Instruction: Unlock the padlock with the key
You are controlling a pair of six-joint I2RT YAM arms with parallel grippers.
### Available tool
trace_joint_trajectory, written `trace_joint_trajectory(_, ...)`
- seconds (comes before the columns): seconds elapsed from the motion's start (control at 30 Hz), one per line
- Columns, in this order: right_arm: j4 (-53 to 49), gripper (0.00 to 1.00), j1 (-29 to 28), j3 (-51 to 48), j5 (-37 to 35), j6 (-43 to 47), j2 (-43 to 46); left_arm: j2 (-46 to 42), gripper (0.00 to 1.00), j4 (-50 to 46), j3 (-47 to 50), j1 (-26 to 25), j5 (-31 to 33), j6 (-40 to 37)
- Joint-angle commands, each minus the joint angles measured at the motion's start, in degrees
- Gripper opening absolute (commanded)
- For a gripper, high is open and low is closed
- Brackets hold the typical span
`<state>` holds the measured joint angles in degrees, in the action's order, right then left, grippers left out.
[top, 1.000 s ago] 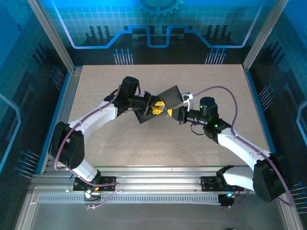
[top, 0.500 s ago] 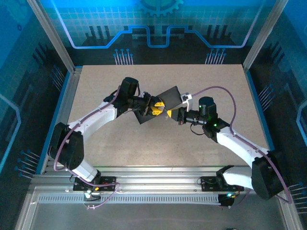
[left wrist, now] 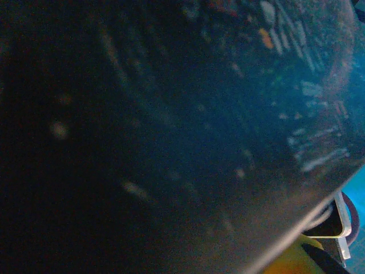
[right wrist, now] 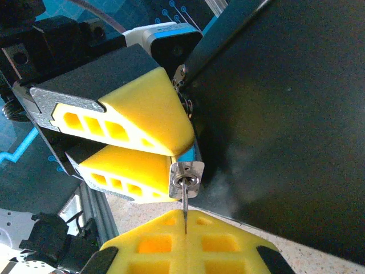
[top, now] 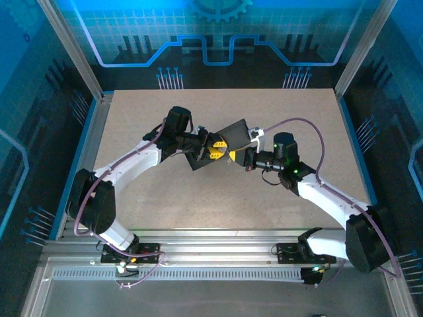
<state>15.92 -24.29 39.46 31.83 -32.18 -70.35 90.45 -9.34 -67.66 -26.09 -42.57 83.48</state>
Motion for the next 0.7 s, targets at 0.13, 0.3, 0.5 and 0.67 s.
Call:
trace_joint_trajectory(0.13, 0.94, 0.0, 0.91, 3.05, 0.9, -1.2, -1.41, -3.53, 0.0, 3.48, -2.9, -0.63, -5.4, -4.91)
trace_joint_trajectory(0.3, -0.13, 0.0, 0.96, 4.82, 0.07, -2.08, -2.94, -3.33, 0.0, 2.53, -3.53, -0.89, -5.95, -6.21)
trace_joint_trajectory(0.5, 0.56, 0.0, -0.15, 6.64, -0.64, -3.54, -4.93, -2.66, 0.0, 1.91, -4.4, -1.65, -5.95, -6.38)
trace_joint_trajectory(0.67, 1.77, 0.0, -1.28, 8.09, -0.33, -5.3, -5.87, -1.92, 0.0, 1.65, -4.67, -2.33, -5.8, -6.47)
